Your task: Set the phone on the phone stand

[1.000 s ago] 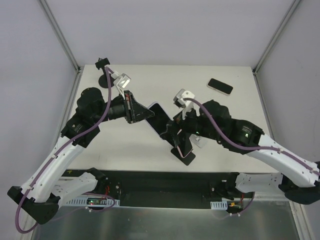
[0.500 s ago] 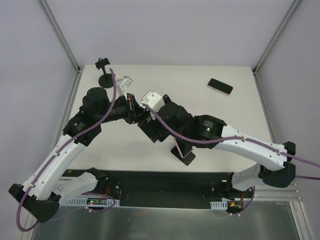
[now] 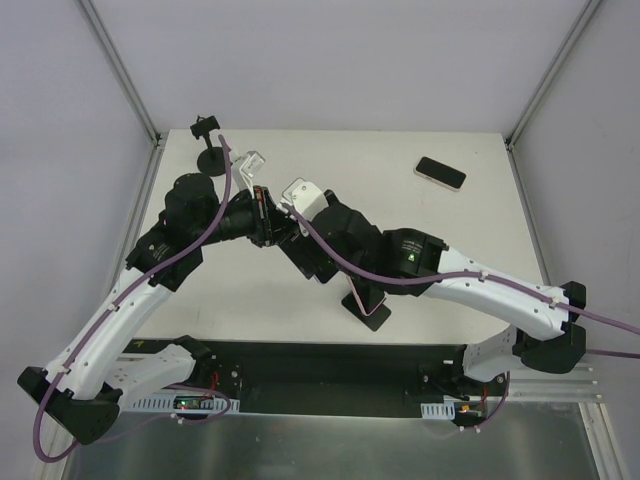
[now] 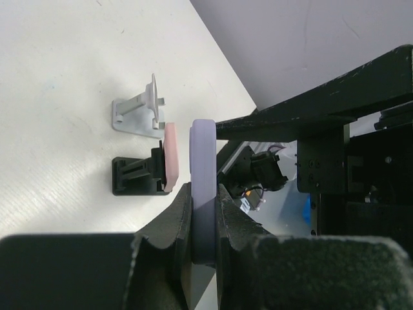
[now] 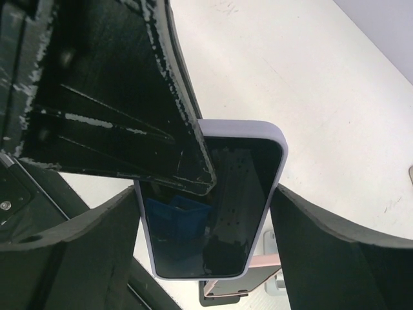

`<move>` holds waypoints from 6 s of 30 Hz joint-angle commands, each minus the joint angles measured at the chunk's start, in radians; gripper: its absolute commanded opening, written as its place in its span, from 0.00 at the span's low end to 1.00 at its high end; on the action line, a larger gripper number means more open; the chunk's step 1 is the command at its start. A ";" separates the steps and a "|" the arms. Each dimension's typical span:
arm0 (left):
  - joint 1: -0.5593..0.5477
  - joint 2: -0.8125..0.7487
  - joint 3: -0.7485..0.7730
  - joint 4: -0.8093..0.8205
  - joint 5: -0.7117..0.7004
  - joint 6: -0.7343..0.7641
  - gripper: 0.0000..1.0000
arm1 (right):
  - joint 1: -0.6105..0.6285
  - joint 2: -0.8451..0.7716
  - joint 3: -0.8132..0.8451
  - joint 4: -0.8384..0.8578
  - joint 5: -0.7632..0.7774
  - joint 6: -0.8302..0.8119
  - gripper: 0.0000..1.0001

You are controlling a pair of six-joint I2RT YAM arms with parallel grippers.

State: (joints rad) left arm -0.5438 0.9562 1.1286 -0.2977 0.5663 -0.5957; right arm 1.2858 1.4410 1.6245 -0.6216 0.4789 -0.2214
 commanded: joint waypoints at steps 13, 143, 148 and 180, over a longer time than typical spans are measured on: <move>-0.005 -0.022 0.068 0.147 0.090 -0.067 0.66 | -0.003 -0.057 -0.024 0.068 0.056 -0.036 0.01; 0.763 0.403 -0.039 0.205 -0.267 -0.598 0.99 | -0.850 -0.953 -0.934 0.230 -0.394 0.392 0.97; 0.791 0.554 -0.087 0.747 -0.257 -0.739 0.97 | -0.849 -0.964 -0.956 0.235 -0.425 0.390 0.97; 0.798 1.147 0.347 1.117 -0.070 -0.658 0.18 | -0.859 -0.946 -0.850 0.198 -0.359 0.189 0.97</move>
State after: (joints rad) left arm 0.2508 2.1601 1.4528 0.7959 0.4042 -1.3373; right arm 0.4316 0.4885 0.7303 -0.4248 0.1104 -0.0124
